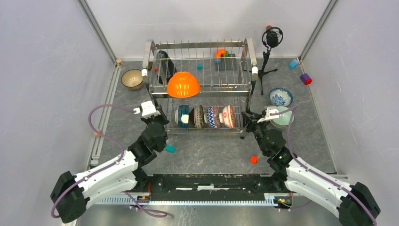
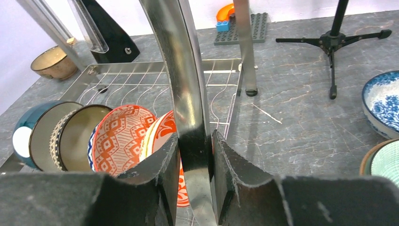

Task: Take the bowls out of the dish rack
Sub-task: Adjust the dish rack at the center of the board.

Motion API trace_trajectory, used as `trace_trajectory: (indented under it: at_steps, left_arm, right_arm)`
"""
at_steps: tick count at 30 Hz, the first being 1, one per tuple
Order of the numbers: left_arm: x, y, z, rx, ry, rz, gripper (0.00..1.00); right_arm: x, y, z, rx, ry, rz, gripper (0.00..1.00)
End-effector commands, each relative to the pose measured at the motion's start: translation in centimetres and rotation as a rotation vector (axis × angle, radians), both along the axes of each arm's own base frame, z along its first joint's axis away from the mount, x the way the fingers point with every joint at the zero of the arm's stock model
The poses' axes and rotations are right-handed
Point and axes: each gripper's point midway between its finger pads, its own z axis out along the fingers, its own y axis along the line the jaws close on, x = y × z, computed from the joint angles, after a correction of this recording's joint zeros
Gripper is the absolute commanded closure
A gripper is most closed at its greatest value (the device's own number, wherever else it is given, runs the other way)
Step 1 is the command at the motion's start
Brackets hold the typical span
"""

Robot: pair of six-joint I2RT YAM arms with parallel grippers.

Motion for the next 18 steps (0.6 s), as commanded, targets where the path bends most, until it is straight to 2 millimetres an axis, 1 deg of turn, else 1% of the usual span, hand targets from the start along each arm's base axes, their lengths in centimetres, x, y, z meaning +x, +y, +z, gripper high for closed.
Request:
trace_trajectory:
  at_steps: [1, 3, 6, 7, 8, 9, 10, 12, 13, 14, 16, 18]
  left_arm:
    - [1.3, -3.2, -2.6, -0.138, 0.052, -0.117, 0.98]
    - [1.4, -3.5, -2.3, -0.144, 0.053, -0.133, 0.98]
    - [0.9, -3.3, -2.6, -0.163, 0.06, -0.146, 0.98]
    - [0.6, -3.1, -2.7, -0.173, 0.061, -0.146, 0.98]
    - [0.3, -3.0, -2.8, -0.182, 0.065, -0.15, 0.96]
    - [0.0, -2.8, -3.0, -0.195, 0.068, -0.152, 0.93]
    - [-0.4, -2.6, -3.1, -0.208, 0.07, -0.158, 0.89]
    - [-1.0, -2.4, -3.2, -0.237, 0.071, -0.173, 0.76]
    - [-1.4, -2.2, -3.2, -0.249, 0.069, -0.18, 0.7]
    - [-1.7, -2.0, -3.1, -0.259, 0.069, -0.186, 0.64]
    - [-2.3, -1.8, -3.0, -0.279, 0.072, -0.198, 0.56]
    - [-2.8, -1.7, -2.7, -0.299, 0.074, -0.215, 0.48]
  right_arm:
    - [-6.4, 6.5, -7.5, -0.047, 0.276, 0.411, 1.0]
    - [-6.4, 6.5, -7.3, -0.058, 0.273, 0.411, 1.0]
    - [-6.2, 6.1, -6.8, -0.078, 0.255, 0.398, 1.0]
    - [-6.2, 5.9, -6.5, -0.084, 0.246, 0.393, 0.99]
    - [-6.1, 5.7, -6.4, -0.092, 0.24, 0.388, 0.95]
    - [-6.1, 5.5, -6.1, -0.097, 0.233, 0.379, 0.88]
    - [-6.1, 5.3, -5.8, -0.104, 0.225, 0.376, 0.79]
    - [-6.1, 4.9, -5.3, -0.121, 0.217, 0.368, 0.61]
    - [-6.0, 4.8, -4.8, -0.125, 0.208, 0.364, 0.56]
    - [-6.0, 4.5, -4.6, -0.133, 0.203, 0.353, 0.51]
    - [-5.9, 4.1, -3.9, -0.142, 0.191, 0.339, 0.44]
    - [-5.9, 3.6, -3.2, -0.153, 0.179, 0.327, 0.39]
